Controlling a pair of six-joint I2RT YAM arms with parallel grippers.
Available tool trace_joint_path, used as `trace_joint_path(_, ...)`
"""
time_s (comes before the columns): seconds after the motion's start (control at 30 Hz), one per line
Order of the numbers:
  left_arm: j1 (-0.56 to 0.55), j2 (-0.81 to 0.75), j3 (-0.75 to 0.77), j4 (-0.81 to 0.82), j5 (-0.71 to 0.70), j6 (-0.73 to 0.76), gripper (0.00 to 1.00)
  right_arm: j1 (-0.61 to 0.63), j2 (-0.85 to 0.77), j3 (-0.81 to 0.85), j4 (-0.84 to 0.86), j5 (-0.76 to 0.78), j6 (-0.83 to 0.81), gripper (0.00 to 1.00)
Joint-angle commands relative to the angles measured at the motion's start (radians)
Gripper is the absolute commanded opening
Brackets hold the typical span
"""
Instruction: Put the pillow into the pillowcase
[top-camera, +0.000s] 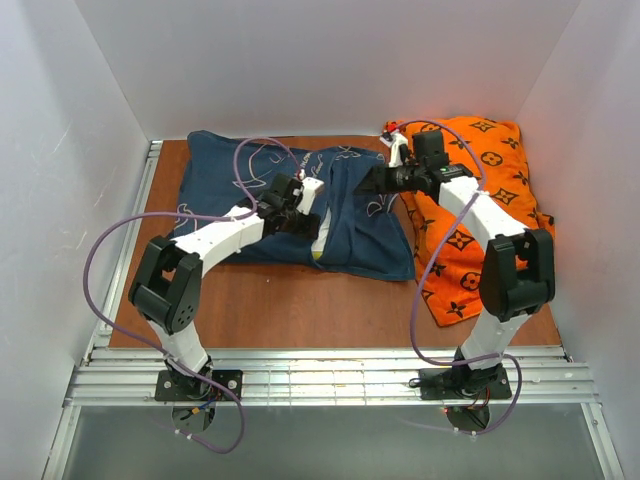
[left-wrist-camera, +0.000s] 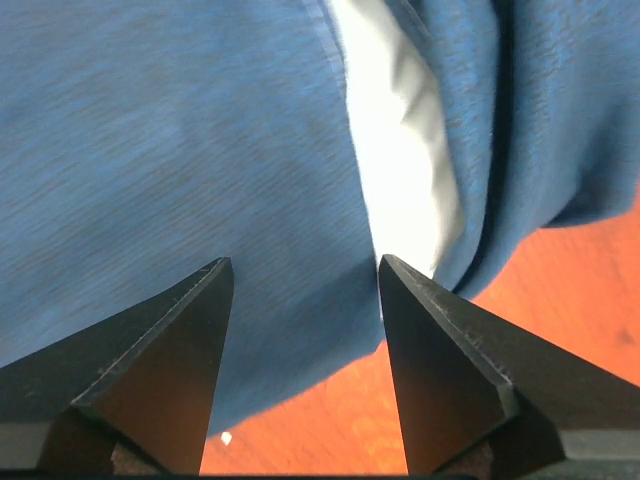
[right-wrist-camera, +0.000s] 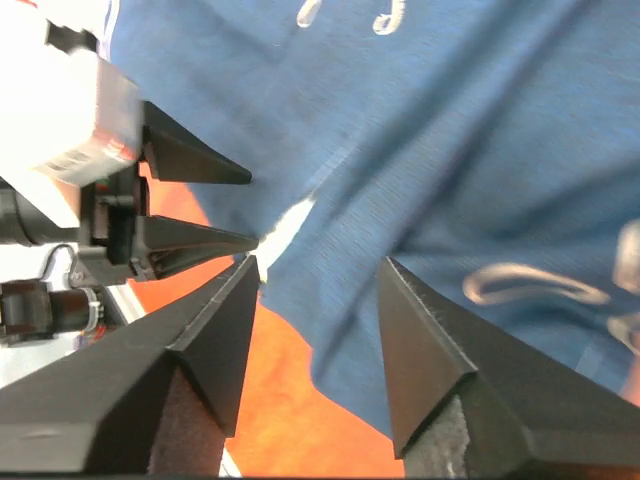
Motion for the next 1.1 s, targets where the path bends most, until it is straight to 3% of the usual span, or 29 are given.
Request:
trace_joint_path(0.0,-0.034,0.044,0.050,0.039,-0.135,0.042,0.56,0.007,-0.027,-0.062,-0.064,0.031,-0.083,0.43)
trace_joint_path(0.07,-0.037,0.113,0.098,0.040,-0.195,0.068,0.55,0.019,-0.016,-0.070,-0.064,0.030,-0.086,0.41)
trace_joint_path(0.13,-0.037,0.166,0.141,0.035,-0.233,0.074,0.47,0.035,0.011,-0.069,-0.062,0.008,-0.083,0.34)
trace_joint_path(0.2,-0.038,0.186,0.165,0.010,-0.239,0.074,0.32,0.052,0.051,-0.068,-0.062,-0.004,-0.086,0.32)
trace_joint_path(0.23,-0.037,0.187,0.178,0.000,-0.212,0.074,0.08,0.070,0.067,-0.072,-0.062,-0.012,-0.094,0.32)
trace_joint_path(0.27,-0.032,0.163,0.179,-0.006,-0.185,0.073,0.00,0.078,0.083,-0.078,-0.062,-0.013,-0.100,0.31)
trace_joint_path(0.33,-0.029,0.103,0.157,0.007,-0.094,0.071,0.00,0.102,0.131,-0.088,-0.048,-0.022,-0.103,0.31)
trace_joint_path(0.47,-0.028,-0.073,0.103,0.024,0.214,0.073,0.00,0.133,0.211,-0.102,0.013,0.005,-0.077,0.31)
trace_joint_path(0.73,-0.029,-0.115,0.118,-0.043,0.581,0.013,0.00,0.180,0.254,-0.072,0.073,-0.061,0.002,0.37)
trace_joint_path(0.9,-0.011,-0.095,0.087,-0.026,0.508,-0.033,0.14,0.181,0.188,-0.093,0.071,-0.049,-0.016,0.38)
trace_joint_path(0.97,-0.006,-0.100,0.072,-0.026,0.393,-0.033,0.22,0.173,0.153,-0.116,0.068,-0.071,-0.019,0.37)
trace_joint_path(1.0,-0.005,-0.101,0.069,-0.026,0.350,-0.024,0.22,0.167,0.140,-0.124,0.067,-0.084,-0.019,0.38)
trace_joint_path(1.07,-0.005,-0.100,0.063,-0.023,0.297,-0.006,0.11,0.168,0.099,-0.139,0.064,-0.116,-0.022,0.38)
